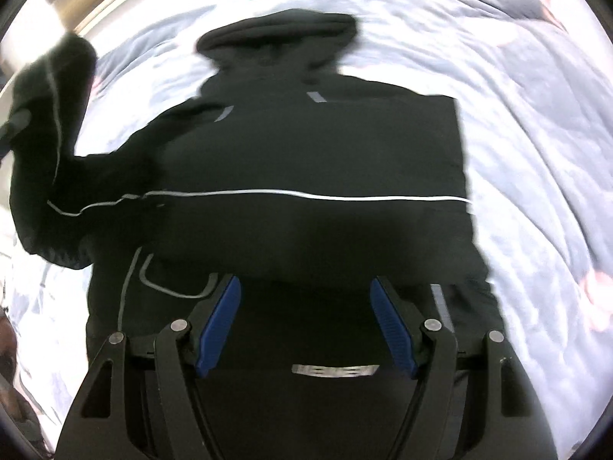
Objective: Fold large clothes
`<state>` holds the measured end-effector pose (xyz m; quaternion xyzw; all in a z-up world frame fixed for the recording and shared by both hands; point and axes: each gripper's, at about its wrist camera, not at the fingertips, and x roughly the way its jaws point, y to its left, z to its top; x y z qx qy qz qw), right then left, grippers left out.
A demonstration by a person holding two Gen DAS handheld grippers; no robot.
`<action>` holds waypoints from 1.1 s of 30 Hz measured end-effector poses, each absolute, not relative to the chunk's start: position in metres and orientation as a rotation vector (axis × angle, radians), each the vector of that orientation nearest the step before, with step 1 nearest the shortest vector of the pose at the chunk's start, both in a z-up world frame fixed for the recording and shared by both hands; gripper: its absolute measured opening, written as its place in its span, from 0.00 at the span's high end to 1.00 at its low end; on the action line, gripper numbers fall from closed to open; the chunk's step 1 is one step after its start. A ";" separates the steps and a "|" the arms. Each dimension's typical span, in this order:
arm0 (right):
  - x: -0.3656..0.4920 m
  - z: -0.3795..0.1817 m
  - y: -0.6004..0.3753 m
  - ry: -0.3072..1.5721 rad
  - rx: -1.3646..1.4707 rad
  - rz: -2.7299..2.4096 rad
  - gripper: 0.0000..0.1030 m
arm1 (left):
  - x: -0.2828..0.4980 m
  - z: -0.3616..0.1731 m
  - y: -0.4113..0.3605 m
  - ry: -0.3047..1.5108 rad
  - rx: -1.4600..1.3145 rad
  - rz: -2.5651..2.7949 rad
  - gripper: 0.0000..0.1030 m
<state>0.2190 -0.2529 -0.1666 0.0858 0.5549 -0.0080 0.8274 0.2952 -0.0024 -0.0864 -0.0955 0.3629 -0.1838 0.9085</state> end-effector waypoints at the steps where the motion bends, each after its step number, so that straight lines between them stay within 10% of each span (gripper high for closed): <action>1: 0.220 -0.168 -0.261 1.178 0.192 -0.025 0.28 | 0.294 -0.089 -0.015 0.757 -0.185 -0.396 0.89; 14: 0.255 -0.207 -0.307 1.242 0.238 0.012 0.28 | 0.317 -0.253 -0.138 1.297 -0.180 -0.714 0.75; 21: 0.287 -0.204 -0.281 1.218 0.264 0.137 0.28 | 0.285 -0.226 -0.092 1.277 -0.259 -0.732 0.47; 28: 0.322 -0.235 -0.258 1.275 0.385 0.200 0.29 | 0.265 -0.187 -0.031 1.189 -0.289 -0.584 0.44; 33: 0.319 -0.223 -0.246 1.237 0.302 0.162 0.70 | 0.275 -0.156 0.028 1.093 -0.262 -0.410 0.44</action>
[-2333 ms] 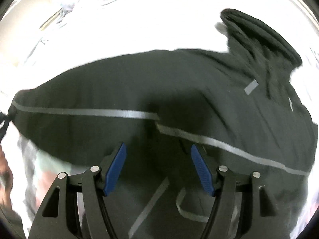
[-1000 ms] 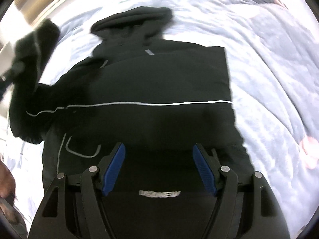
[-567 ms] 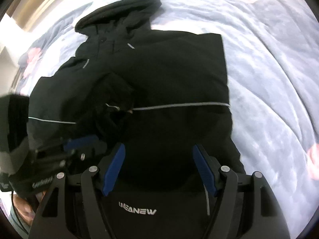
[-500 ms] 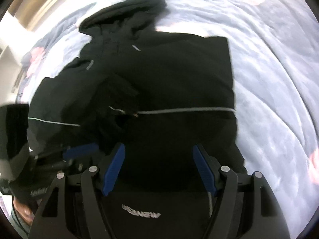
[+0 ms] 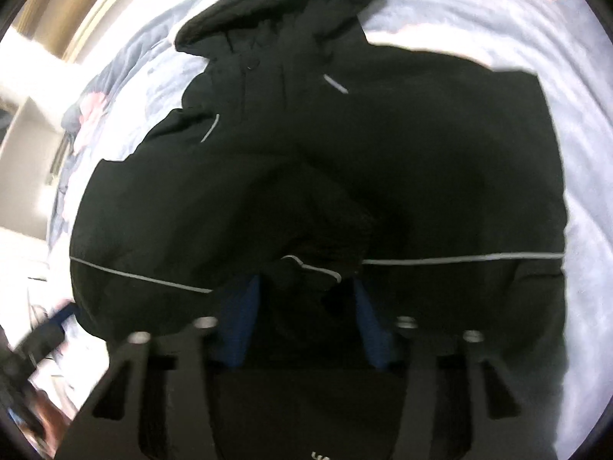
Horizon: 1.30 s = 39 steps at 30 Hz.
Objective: Fold large clothes
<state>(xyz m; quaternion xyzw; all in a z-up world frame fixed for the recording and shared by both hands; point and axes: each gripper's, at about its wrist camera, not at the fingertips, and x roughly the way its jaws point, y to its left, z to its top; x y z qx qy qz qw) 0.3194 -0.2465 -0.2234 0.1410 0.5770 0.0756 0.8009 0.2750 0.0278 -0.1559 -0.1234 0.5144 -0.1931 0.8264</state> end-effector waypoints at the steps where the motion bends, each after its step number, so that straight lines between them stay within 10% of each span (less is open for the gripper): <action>1: 0.317 -0.215 -0.245 1.219 0.283 0.165 0.72 | 0.277 -0.150 0.041 1.067 -0.254 -0.369 0.44; 10: 0.288 -0.126 -0.288 0.999 0.031 -0.046 0.74 | 0.325 -0.159 0.069 1.028 -0.294 -0.265 0.44; 24: 0.305 -0.262 -0.339 1.239 0.083 -0.112 0.67 | 0.371 -0.255 0.017 1.207 -0.097 -0.187 0.44; 33: 0.293 -0.174 -0.326 1.098 0.080 -0.065 0.29 | 0.363 -0.187 0.021 1.126 -0.160 -0.292 0.43; 39: 0.336 -0.203 -0.281 1.143 0.039 0.028 0.29 | 0.380 -0.185 -0.002 1.099 -0.115 -0.308 0.37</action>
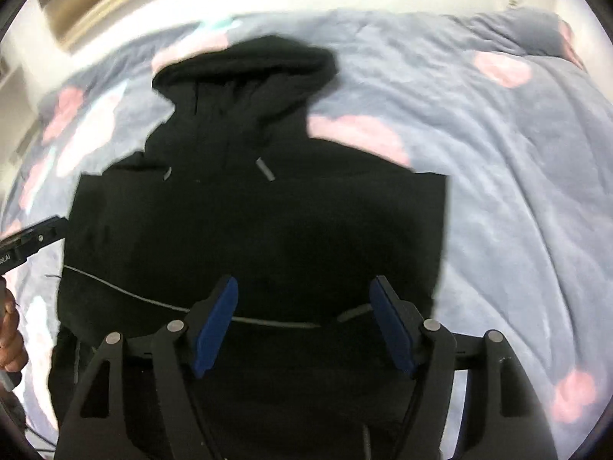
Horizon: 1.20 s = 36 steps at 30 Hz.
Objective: Fold large clothes
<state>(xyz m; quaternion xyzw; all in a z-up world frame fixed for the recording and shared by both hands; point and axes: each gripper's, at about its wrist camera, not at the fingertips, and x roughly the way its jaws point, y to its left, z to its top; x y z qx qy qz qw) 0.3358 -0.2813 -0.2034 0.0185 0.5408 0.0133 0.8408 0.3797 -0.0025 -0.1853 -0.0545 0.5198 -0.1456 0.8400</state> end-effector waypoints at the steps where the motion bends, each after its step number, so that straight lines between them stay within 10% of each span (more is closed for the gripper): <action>1: 0.343 -0.218 -0.279 1.170 0.033 0.032 0.29 | 0.383 -0.194 -0.006 1.113 -0.106 -0.305 0.37; 25: 0.319 -0.273 -0.235 1.287 -0.083 0.142 0.31 | 0.343 -0.261 -0.062 1.237 0.094 -0.296 0.35; 36: 0.381 -0.190 -0.293 1.104 0.041 0.181 0.31 | 0.409 -0.171 -0.058 1.019 0.045 -0.346 0.34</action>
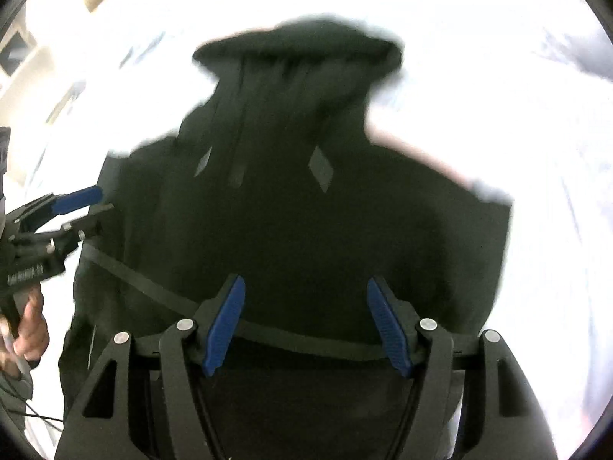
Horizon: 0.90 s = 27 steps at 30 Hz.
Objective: Fold large clothes
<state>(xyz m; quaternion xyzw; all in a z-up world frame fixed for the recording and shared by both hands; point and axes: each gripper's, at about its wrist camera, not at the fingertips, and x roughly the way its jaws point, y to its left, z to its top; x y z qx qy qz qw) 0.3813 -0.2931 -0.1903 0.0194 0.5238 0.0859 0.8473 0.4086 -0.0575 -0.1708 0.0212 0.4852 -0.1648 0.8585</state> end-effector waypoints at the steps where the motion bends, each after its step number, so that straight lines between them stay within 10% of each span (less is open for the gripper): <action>1: 0.405 -0.189 -0.303 1.077 0.035 0.157 0.31 | 0.429 -0.167 -0.057 0.999 0.048 -0.324 0.34; 18: 0.617 -0.246 -0.349 1.085 0.149 0.066 0.33 | 0.648 -0.227 -0.043 1.037 -0.095 -0.196 0.35; 19: 0.623 -0.252 -0.348 1.091 0.158 0.065 0.37 | 0.653 -0.230 -0.042 1.028 -0.101 -0.189 0.39; 21: 0.627 -0.254 -0.346 1.079 0.151 0.049 0.84 | 0.660 -0.231 -0.043 1.014 -0.108 -0.194 0.75; 27: 0.589 -0.213 -0.343 0.905 0.068 0.067 0.89 | 0.635 -0.193 -0.027 0.901 -0.175 -0.262 0.90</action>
